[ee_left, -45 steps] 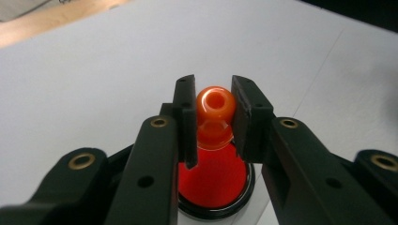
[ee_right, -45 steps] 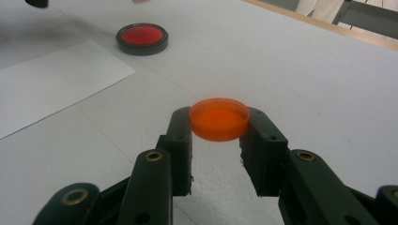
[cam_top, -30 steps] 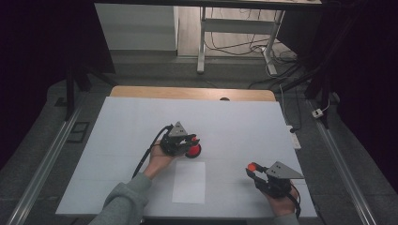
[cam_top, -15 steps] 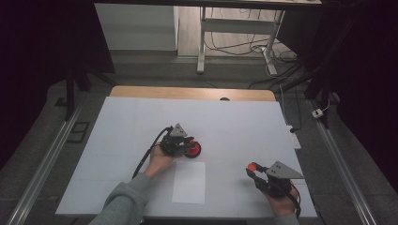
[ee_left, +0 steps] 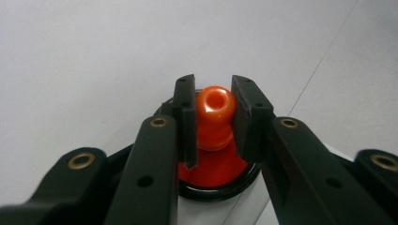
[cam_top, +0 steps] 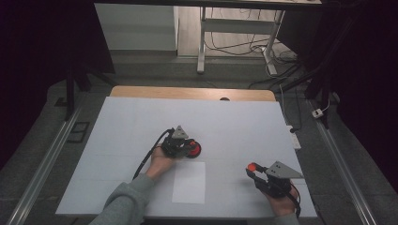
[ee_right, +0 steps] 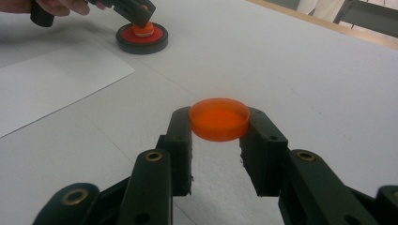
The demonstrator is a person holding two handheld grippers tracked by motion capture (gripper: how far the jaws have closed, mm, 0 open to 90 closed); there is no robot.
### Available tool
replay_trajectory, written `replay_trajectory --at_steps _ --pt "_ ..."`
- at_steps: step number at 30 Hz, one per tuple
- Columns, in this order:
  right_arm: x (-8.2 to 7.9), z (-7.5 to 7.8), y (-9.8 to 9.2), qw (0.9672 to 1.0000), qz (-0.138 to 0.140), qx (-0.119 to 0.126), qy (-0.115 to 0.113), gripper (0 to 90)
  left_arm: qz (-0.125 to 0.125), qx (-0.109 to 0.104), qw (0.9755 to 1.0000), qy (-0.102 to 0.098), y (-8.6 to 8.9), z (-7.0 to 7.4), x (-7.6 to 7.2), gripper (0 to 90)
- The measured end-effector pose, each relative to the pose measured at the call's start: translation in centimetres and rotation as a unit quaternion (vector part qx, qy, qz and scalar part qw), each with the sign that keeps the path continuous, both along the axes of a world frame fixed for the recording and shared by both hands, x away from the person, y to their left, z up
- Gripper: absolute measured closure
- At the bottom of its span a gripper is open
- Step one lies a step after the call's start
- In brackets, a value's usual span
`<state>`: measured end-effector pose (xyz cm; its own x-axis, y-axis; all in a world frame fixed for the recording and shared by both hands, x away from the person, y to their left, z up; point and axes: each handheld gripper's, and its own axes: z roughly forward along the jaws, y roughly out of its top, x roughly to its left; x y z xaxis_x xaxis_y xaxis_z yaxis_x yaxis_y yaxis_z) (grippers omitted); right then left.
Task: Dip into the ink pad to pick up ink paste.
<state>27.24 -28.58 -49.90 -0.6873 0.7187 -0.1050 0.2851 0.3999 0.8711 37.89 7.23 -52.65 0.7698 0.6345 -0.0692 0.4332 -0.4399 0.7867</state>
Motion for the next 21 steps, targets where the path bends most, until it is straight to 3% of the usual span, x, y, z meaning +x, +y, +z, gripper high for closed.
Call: replay_trajectory --at_steps 8,12,21 --pt "-0.01 -0.04 0.07 1.0000 0.001 0.002 0.002 64.5 -0.001 0.001 0.9999 -0.017 0.03 -0.34 -0.38 73.0" --pt "-0.06 0.00 0.09 1.0000 0.001 0.001 0.002 64.5 -0.003 0.012 0.9995 -0.028 -0.14 -0.33 -0.58 73.1" --pt "-0.10 0.00 0.21 1.0000 0.001 0.002 0.002 64.5 -0.002 0.011 0.9994 -0.031 -0.11 -0.42 -0.64 73.2"
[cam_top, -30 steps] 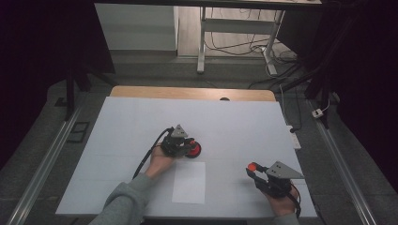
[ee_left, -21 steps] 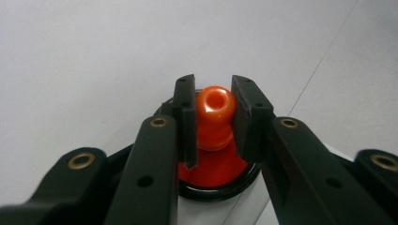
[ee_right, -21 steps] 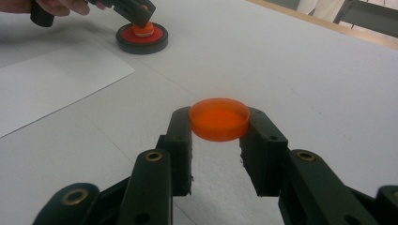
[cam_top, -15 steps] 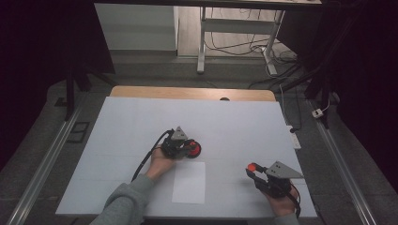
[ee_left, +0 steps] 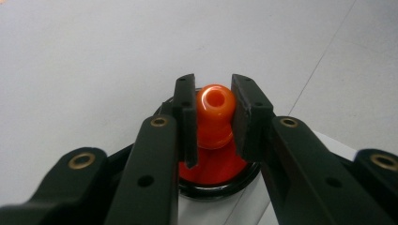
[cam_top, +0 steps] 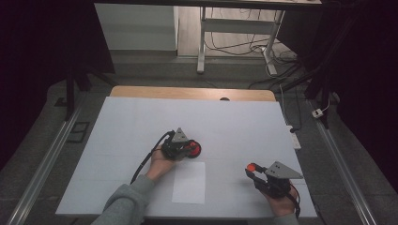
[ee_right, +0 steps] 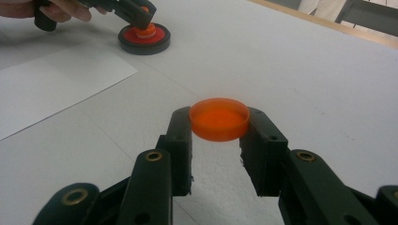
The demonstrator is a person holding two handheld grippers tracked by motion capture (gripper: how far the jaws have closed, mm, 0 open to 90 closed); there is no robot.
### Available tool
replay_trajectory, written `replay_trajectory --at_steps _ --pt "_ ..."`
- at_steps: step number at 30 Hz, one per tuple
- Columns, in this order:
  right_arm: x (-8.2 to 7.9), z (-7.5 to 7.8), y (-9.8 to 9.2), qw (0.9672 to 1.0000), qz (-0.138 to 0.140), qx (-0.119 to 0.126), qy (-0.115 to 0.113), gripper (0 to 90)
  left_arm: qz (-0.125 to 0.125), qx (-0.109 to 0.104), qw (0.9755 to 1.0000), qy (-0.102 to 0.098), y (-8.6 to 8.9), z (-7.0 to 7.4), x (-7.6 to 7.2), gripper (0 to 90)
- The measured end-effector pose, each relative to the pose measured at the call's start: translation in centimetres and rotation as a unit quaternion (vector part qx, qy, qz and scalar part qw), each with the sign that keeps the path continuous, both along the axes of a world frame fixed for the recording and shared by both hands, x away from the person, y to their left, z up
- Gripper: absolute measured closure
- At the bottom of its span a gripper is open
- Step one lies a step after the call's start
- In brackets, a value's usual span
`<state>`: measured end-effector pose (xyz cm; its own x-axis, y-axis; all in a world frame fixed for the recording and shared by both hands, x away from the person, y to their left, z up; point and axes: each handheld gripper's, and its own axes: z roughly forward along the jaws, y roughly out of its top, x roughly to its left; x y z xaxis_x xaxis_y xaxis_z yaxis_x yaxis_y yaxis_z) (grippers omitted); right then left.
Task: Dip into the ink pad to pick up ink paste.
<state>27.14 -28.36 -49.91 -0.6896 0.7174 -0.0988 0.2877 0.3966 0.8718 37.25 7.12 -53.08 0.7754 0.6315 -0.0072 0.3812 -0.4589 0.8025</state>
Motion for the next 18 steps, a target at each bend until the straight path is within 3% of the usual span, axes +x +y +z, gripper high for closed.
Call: replay_trajectory --at_steps 18 --pt "0.02 -0.04 0.04 1.0000 0.000 -0.002 0.000 64.5 -0.001 0.002 1.0000 -0.004 -0.03 0.00 -0.04 73.2"
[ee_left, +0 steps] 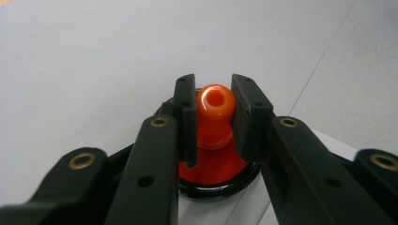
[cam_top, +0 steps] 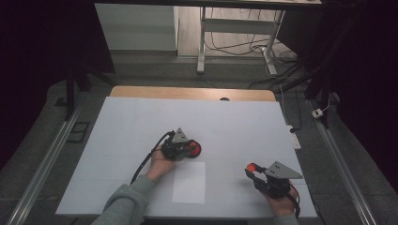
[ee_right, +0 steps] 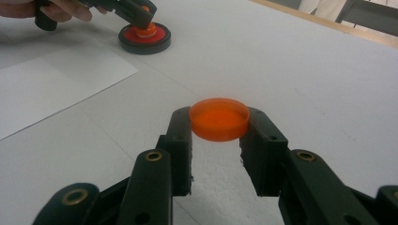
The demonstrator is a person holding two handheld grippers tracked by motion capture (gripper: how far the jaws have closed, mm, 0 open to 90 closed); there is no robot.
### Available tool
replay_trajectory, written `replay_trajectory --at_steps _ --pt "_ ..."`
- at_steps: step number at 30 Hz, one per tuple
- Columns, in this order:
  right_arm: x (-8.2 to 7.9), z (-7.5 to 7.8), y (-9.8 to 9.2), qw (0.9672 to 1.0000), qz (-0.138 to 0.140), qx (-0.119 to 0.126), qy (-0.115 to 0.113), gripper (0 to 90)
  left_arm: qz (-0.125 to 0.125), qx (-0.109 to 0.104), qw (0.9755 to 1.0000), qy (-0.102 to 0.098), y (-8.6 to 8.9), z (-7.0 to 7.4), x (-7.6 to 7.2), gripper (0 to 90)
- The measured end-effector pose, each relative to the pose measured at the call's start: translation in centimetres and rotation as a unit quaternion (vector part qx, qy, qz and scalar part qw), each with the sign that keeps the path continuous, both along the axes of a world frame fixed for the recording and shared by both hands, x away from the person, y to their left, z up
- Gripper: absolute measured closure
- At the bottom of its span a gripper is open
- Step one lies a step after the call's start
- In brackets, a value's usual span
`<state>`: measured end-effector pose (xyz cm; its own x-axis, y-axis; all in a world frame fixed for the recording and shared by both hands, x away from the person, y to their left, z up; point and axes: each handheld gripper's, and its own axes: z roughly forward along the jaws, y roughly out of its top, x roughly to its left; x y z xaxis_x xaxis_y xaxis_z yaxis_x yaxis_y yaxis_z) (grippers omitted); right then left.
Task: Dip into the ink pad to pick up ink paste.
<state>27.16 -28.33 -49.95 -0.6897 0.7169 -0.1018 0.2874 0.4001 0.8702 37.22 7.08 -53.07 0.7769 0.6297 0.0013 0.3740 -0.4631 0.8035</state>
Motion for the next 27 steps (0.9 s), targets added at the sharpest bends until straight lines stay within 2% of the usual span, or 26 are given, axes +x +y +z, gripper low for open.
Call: replay_trajectory --at_steps 3,5,7,12,16,20,27 --pt "0.0 0.1 0.0 1.0000 -0.001 0.003 0.001 64.5 0.000 -0.007 1.0000 0.006 0.2 0.1 0.1 73.1" --pt "0.0 0.1 0.0 1.0000 -0.001 0.003 -0.001 64.5 0.005 -0.031 0.9995 -0.002 0.6 0.8 0.1 73.1" --pt "0.0 0.1 -0.1 1.0000 -0.001 0.002 -0.001 64.5 0.011 -0.063 0.9979 -0.012 1.2 2.1 -0.1 73.1" --pt "0.0 0.0 -0.1 1.0000 -0.001 0.003 0.001 64.5 0.004 -0.094 0.9954 -0.022 1.9 4.1 -0.9 73.0" --pt "0.0 0.1 0.0 1.0000 0.000 0.003 -0.003 64.5 -0.002 -0.101 0.9947 -0.020 1.8 4.7 -1.2 73.0" --pt "0.0 0.1 0.0 1.0000 -0.001 0.004 -0.001 64.5 -0.004 -0.109 0.9940 -0.011 2.0 4.9 -1.1 73.0" --pt "0.0 0.1 -0.2 1.0000 -0.001 0.004 -0.002 64.5 -0.009 -0.113 0.9936 -0.004 2.2 5.2 -1.4 72.9"
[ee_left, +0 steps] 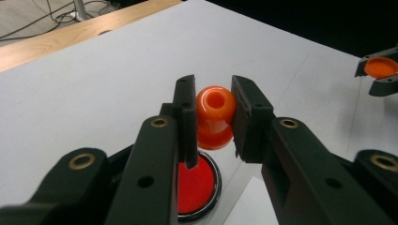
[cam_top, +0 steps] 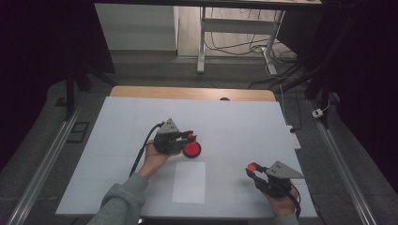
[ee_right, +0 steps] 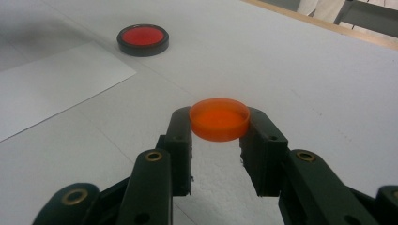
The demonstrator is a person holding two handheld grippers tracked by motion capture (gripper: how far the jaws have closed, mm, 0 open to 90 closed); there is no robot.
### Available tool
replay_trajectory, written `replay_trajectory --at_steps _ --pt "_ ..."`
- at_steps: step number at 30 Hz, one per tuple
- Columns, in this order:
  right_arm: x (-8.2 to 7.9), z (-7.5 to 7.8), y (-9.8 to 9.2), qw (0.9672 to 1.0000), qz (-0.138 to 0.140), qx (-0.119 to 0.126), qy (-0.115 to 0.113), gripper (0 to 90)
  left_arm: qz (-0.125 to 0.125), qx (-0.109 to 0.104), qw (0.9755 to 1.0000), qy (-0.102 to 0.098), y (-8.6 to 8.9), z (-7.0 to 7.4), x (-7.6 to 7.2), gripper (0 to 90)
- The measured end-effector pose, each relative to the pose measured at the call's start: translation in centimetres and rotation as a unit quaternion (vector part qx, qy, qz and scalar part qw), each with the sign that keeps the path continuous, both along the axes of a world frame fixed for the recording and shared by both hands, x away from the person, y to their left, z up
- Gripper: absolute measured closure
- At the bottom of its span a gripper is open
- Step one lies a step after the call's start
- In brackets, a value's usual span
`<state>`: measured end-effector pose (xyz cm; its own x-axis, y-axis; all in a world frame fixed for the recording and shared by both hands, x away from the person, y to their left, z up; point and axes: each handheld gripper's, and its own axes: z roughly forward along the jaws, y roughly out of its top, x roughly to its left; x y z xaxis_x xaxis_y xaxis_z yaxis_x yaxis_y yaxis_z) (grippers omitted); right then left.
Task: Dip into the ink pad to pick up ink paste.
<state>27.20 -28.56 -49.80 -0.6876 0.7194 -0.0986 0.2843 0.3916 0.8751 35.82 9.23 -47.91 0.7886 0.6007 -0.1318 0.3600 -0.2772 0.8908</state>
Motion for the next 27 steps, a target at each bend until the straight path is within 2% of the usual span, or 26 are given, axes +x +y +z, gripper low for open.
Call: replay_trajectory --at_steps 3,9,18,27 --pt "0.0 0.0 0.0 1.0000 0.000 -0.001 -0.001 64.5 -0.009 -0.006 0.9999 0.008 0.0 0.1 -0.1 73.0" --pt "0.0 0.1 0.0 1.0000 0.000 0.000 -0.001 64.5 -0.017 -0.011 0.9998 0.010 0.1 0.5 -0.5 72.9" --pt "0.2 0.0 0.0 1.0000 -0.001 0.001 0.000 64.5 -0.027 -0.009 0.9995 0.011 0.2 0.9 -1.4 72.9" --pt "0.4 0.1 -0.1 1.0000 -0.004 0.003 -0.002 64.4 -0.035 -0.003 0.9993 0.014 0.5 1.0 -3.0 72.9"
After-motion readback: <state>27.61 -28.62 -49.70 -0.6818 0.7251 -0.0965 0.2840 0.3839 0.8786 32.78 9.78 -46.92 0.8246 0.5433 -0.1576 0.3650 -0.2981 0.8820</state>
